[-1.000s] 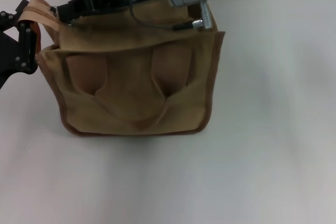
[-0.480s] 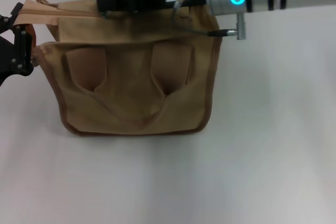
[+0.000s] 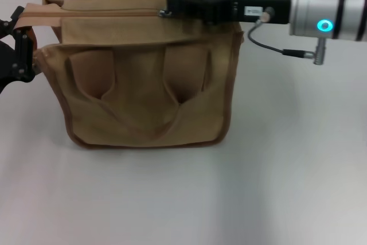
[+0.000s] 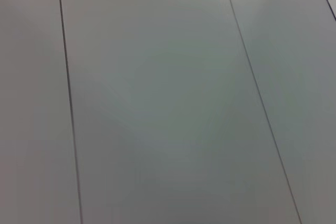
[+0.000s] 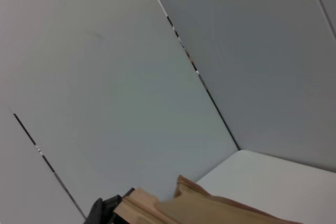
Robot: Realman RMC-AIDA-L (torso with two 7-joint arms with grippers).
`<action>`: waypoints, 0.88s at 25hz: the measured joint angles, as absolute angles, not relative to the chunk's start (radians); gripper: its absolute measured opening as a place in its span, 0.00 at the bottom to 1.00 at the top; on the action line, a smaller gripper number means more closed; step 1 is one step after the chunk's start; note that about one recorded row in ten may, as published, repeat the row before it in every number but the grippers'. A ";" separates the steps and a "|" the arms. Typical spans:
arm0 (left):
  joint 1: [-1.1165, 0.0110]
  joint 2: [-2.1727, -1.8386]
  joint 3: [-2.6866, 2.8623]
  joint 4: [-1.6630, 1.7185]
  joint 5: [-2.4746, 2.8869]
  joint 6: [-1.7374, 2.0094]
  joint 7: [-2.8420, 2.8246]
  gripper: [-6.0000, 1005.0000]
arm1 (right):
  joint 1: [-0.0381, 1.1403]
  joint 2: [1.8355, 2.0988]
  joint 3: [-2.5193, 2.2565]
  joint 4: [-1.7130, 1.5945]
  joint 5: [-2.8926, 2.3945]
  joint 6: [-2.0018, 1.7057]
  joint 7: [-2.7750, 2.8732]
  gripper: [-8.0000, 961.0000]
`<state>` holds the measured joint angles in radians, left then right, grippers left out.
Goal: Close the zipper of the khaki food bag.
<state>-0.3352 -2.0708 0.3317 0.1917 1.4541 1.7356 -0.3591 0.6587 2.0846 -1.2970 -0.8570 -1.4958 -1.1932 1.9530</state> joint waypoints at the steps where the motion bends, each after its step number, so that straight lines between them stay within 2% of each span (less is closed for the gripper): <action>1: -0.335 -2.071 0.331 0.192 1.454 1.733 -0.359 0.13 | 0.644 2.084 -1.292 -0.864 -1.496 -1.196 1.943 0.02; 12: -0.343 -2.070 0.318 0.192 1.454 1.715 -0.364 0.14 | 0.562 2.085 -1.139 -0.865 -1.496 -1.268 1.846 0.02; 22: -0.362 -2.067 0.324 0.185 1.458 1.704 -0.417 0.15 | 0.558 2.082 -1.106 -0.809 -1.438 -1.328 1.715 0.01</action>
<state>-0.3619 -2.0668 0.3238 0.1854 1.4575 1.7035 -0.4170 0.5584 2.0818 -1.1058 -0.8091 -1.4381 -1.3277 1.7152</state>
